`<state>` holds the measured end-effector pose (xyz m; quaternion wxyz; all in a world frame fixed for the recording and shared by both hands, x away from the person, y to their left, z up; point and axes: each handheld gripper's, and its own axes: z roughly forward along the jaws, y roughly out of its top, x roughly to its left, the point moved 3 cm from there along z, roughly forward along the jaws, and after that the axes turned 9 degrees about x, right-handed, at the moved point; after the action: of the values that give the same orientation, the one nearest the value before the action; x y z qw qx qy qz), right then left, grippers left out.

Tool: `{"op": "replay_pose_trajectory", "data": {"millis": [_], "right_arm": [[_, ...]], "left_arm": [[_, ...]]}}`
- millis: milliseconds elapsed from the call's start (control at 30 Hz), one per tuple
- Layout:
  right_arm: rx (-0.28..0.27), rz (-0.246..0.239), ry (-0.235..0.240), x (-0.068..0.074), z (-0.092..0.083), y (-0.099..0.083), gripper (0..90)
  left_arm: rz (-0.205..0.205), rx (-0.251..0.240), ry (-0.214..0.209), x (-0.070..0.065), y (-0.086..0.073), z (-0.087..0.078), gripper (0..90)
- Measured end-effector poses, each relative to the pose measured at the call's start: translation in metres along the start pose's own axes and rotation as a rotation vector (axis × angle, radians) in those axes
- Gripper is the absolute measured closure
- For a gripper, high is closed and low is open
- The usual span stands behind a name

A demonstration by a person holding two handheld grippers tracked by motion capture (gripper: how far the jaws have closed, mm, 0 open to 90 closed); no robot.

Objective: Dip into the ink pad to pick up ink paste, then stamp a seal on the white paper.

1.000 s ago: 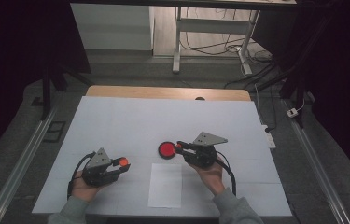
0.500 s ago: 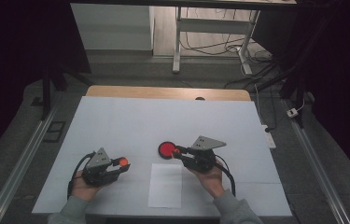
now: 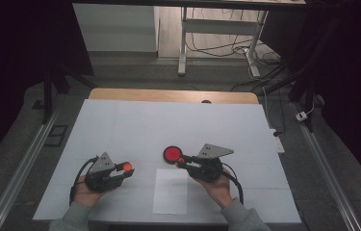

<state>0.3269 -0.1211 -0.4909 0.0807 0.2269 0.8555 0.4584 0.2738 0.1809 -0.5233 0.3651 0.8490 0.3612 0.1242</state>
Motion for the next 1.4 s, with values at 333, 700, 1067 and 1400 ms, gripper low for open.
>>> {"op": "replay_pose_trajectory", "data": {"millis": [333,700,1067,1400], "right_arm": [[0.012,-0.02,0.017,0.008,-0.002,-0.003,72.6],[0.016,-0.019,0.032,0.012,-0.001,-0.004,72.6],[0.044,-0.028,0.048,0.019,0.002,-0.012,72.6],[0.082,-0.033,0.065,0.023,0.011,-0.02,72.5]], "left_arm": [[0.001,0.0,0.001,0.0,0.0,0.0,64.5],[-0.001,0.002,0.003,0.0,0.0,0.001,64.5],[-0.002,0.003,0.003,0.0,0.0,0.001,64.5],[-0.001,0.005,-0.001,0.0,0.0,0.002,64.5]]}}
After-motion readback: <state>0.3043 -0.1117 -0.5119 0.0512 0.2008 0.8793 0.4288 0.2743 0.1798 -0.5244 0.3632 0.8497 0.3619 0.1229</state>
